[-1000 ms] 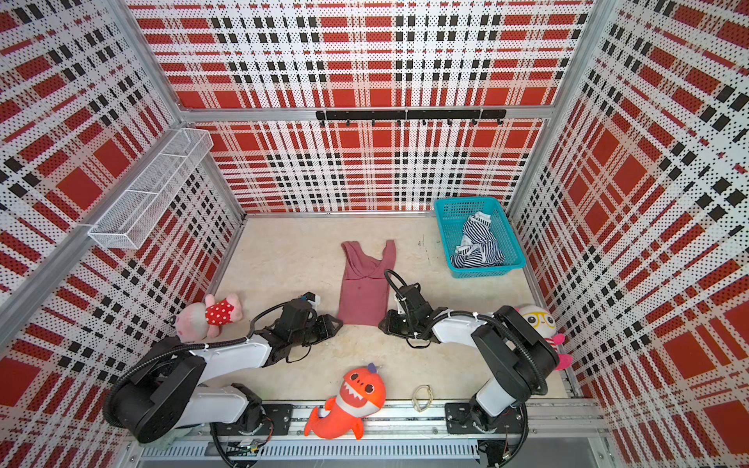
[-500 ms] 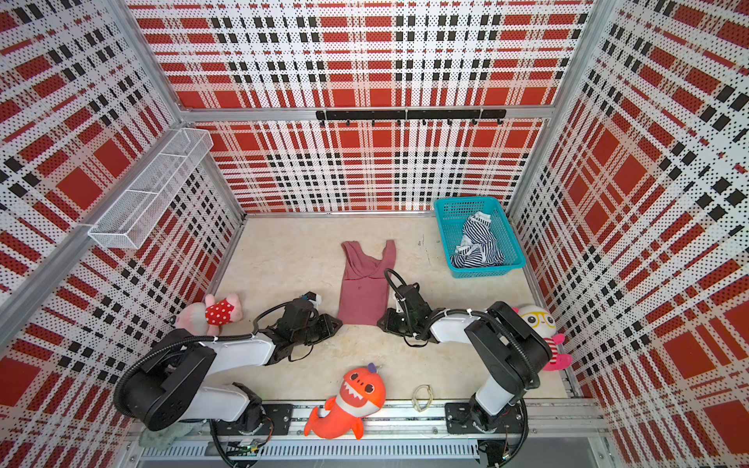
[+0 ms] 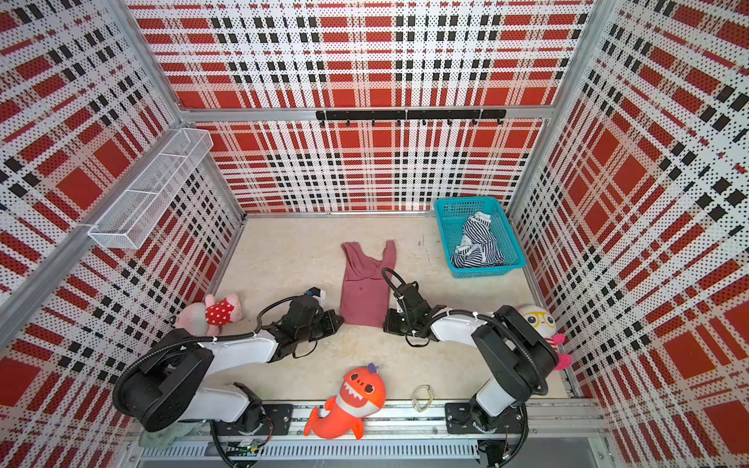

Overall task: Fold and stack tank tops
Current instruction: Fold the tank top at the top-center of the table.

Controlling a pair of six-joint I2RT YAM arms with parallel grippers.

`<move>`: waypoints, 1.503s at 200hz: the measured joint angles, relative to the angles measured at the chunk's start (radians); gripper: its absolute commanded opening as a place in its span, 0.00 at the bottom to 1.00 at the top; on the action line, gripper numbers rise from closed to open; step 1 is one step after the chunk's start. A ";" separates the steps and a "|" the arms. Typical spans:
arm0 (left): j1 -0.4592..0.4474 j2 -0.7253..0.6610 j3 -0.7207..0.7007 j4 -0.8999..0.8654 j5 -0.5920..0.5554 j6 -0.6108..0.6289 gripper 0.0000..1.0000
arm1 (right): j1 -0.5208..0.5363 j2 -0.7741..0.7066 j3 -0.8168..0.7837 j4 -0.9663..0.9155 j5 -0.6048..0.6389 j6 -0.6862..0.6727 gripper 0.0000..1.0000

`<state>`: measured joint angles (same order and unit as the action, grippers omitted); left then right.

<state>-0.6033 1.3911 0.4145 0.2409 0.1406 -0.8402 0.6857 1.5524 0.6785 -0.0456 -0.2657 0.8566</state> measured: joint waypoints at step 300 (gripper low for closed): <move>0.133 0.367 0.754 -0.159 -0.037 0.330 0.00 | -0.252 0.146 0.605 -0.393 0.011 -0.393 0.00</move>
<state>-0.4702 1.7576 1.1683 0.0818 0.1032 -0.5098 0.4335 1.6989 1.2831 -0.4381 -0.2550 0.4641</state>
